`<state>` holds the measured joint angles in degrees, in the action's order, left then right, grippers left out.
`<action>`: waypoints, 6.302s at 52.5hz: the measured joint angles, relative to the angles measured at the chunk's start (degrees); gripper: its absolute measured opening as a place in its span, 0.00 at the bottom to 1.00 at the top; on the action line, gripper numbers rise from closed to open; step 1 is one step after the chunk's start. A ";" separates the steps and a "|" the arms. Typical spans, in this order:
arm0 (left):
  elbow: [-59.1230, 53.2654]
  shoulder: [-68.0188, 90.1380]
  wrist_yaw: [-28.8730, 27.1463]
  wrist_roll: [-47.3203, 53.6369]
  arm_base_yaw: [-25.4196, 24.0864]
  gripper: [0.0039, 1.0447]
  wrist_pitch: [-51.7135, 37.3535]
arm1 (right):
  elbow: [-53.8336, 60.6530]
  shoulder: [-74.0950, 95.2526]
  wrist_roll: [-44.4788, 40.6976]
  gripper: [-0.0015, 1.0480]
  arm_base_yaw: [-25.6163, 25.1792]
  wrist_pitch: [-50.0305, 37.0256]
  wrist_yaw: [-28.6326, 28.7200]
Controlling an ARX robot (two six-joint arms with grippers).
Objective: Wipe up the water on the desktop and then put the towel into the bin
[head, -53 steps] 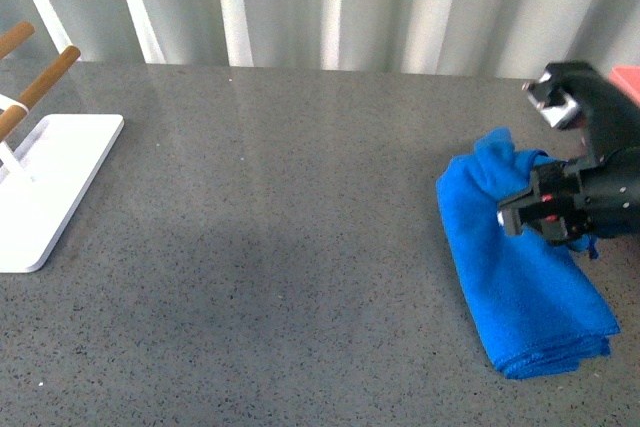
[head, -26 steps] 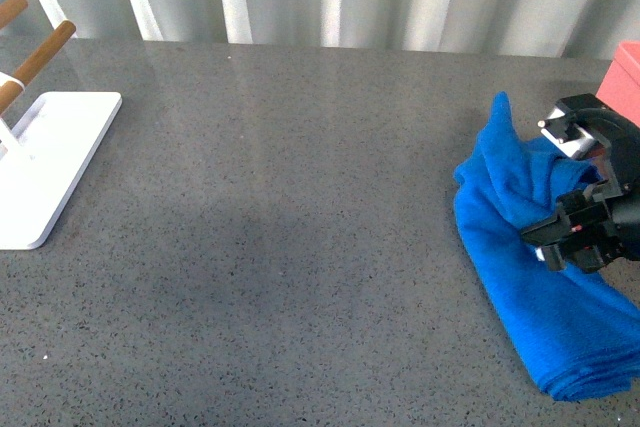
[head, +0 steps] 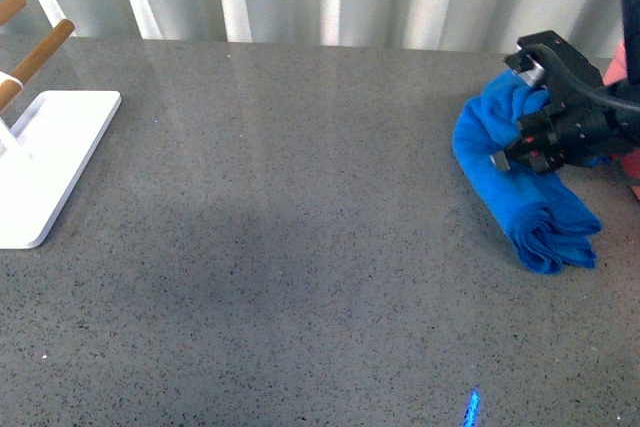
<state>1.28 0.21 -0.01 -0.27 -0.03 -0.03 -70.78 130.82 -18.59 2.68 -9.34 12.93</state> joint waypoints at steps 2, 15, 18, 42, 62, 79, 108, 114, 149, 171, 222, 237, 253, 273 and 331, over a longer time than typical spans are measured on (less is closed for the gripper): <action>0.00 -0.02 0.00 0.00 0.00 0.94 0.00 | -2.51 1.33 0.68 0.04 1.01 0.24 -0.22; 0.00 -0.02 0.00 0.00 0.00 0.94 0.00 | -14.56 6.99 3.50 0.04 9.90 4.63 1.36; 0.00 -0.02 0.00 0.00 0.00 0.94 0.00 | -14.71 7.10 3.58 0.04 11.54 4.59 1.73; 0.00 -0.02 0.00 0.00 0.00 0.94 0.00 | 7.80 -4.46 -4.59 0.04 18.84 -2.34 1.31; 0.00 -0.02 0.00 0.00 0.00 0.94 0.00 | 34.91 -28.65 -11.91 0.04 6.29 -3.41 6.49; 0.00 -0.02 0.00 0.00 0.00 0.94 0.00 | 32.81 -32.81 -17.84 0.04 -5.03 1.20 7.63; 0.00 -0.02 0.00 0.00 0.00 0.94 0.00 | 10.51 -41.20 -15.56 0.04 -5.05 12.52 9.29; 0.00 -0.02 0.00 0.00 0.00 0.94 0.00 | 2.91 -42.66 -14.78 0.04 -7.32 15.45 9.97; 0.00 -0.02 0.00 0.00 0.00 0.94 0.00 | 2.67 -38.42 -18.18 0.04 -29.75 22.34 11.87; 0.00 -0.02 0.00 0.00 0.00 0.94 0.00 | 6.03 -29.94 -19.67 0.04 -33.62 20.11 9.84; 0.00 -0.02 0.00 0.00 0.00 0.94 0.00 | 1.42 -18.21 -22.38 0.81 -36.35 20.92 3.21; 0.00 -0.02 0.00 0.00 0.00 0.94 0.00 | 0.44 -20.09 -15.65 0.93 -35.63 21.20 3.43; 0.00 -0.02 0.00 0.00 0.00 0.94 0.00 | 2.16 -26.36 -11.80 0.93 -34.49 18.93 9.68; 0.00 -0.02 0.00 0.00 0.00 0.94 0.00 | 16.20 -60.50 -4.09 0.93 -20.33 13.73 22.69; 0.00 -0.02 0.00 0.00 0.00 0.94 0.00 | 64.04 -94.75 17.40 0.03 -2.84 -19.63 -12.33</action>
<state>1.28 0.19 -0.01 -0.27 -0.03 -0.03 -6.74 36.07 -1.19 -0.16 -28.97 0.60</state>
